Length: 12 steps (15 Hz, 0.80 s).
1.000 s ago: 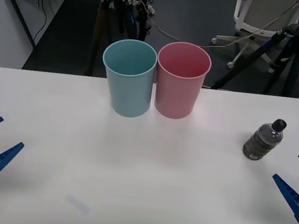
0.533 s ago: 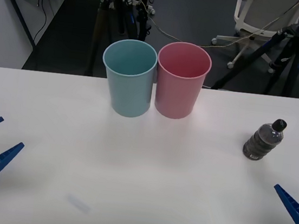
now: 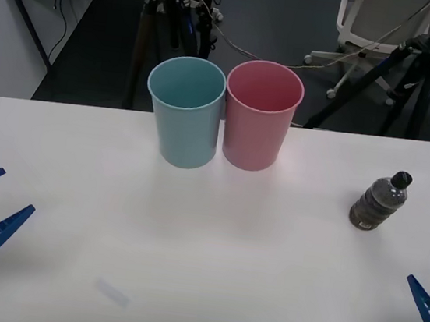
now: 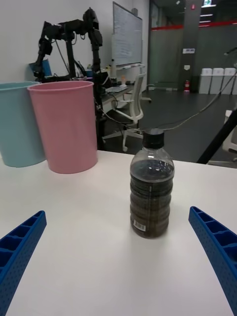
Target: Grasp the object on the table and drop it into the matching bin: aluminum can to the light blue bin, PET bottle to the pink bin.
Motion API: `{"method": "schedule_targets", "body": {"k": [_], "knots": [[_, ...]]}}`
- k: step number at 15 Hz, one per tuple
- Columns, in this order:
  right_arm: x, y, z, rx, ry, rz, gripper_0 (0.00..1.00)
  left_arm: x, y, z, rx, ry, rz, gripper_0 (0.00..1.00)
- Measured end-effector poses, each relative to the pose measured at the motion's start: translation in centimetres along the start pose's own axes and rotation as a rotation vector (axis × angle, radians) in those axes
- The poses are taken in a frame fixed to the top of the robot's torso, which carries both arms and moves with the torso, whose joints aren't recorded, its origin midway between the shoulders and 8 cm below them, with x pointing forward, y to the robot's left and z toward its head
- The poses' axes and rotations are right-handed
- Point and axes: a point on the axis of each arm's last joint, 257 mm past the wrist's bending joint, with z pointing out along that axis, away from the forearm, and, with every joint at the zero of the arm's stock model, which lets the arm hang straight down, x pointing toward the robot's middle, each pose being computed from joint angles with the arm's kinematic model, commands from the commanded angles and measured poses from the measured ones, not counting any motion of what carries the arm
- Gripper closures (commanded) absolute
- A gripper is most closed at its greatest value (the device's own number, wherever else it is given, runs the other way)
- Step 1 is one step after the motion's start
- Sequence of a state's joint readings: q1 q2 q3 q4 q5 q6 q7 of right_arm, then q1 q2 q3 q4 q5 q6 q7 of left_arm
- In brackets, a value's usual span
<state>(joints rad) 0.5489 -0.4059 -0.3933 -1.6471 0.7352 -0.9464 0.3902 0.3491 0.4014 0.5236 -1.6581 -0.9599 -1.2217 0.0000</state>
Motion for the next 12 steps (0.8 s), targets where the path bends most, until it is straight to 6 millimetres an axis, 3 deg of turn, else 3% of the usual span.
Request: {"method": "schedule_targets", "body": {"k": [6,12], "knots": [[3.3,-1.7,1.6,0.074,0.018,0.025,0.0,0.0,0.0,0.0,0.0,0.0,0.0,0.0],[6.0,-4.0,5.9,0.106,0.011,0.09,0.0,0.0,0.0,0.0,0.0,0.0,0.0,0.0]]}}
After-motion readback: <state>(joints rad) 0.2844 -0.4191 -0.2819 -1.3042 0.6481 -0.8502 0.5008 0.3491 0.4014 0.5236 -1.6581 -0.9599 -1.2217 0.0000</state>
